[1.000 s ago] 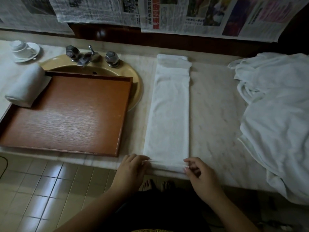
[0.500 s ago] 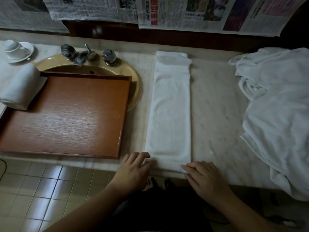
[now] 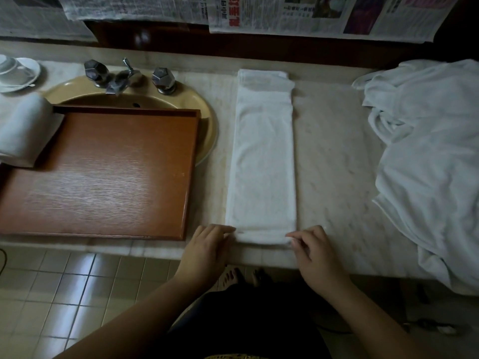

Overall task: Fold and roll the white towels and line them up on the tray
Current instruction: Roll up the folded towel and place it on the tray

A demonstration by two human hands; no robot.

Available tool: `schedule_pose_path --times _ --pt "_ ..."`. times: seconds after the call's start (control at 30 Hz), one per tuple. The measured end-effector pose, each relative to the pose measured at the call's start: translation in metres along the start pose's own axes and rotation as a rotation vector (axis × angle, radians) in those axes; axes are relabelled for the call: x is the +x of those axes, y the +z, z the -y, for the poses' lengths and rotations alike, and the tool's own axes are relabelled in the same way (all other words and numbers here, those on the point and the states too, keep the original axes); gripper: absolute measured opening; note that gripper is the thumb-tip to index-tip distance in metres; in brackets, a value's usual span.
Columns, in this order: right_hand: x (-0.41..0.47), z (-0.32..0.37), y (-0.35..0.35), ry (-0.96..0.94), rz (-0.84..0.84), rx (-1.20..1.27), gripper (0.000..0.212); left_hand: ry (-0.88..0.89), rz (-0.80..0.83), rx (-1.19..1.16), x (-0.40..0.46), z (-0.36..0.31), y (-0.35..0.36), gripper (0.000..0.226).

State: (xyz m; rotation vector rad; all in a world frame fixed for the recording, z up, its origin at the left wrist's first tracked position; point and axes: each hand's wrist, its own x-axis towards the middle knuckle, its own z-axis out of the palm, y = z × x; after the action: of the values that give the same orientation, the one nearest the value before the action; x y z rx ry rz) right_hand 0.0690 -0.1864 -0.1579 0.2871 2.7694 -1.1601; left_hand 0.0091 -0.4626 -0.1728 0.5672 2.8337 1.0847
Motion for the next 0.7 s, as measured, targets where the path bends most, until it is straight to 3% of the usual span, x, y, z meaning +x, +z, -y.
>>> schedule_pose_path --times 0.07,0.17,0.3,0.4,0.7 --pt "0.01 0.004 0.0 0.08 0.01 0.053 0.011 -0.076 -0.031 0.005 0.004 -0.008 0.002 0.027" --pt "0.021 0.008 -0.004 0.149 0.018 0.103 0.014 0.025 -0.07 0.183 0.011 -0.01 0.004 0.018" --pt "0.022 0.009 -0.012 -0.147 -0.037 -0.219 0.025 0.115 -0.059 0.281 0.023 -0.009 0.002 0.02" --pt "0.021 0.003 -0.013 -0.42 0.023 -0.449 0.041 0.256 0.048 0.379 0.026 -0.007 0.001 0.048" --pt "0.023 -0.006 -0.007 -0.458 -0.053 -0.535 0.034 0.433 0.027 0.375 0.021 0.003 0.0 0.034"
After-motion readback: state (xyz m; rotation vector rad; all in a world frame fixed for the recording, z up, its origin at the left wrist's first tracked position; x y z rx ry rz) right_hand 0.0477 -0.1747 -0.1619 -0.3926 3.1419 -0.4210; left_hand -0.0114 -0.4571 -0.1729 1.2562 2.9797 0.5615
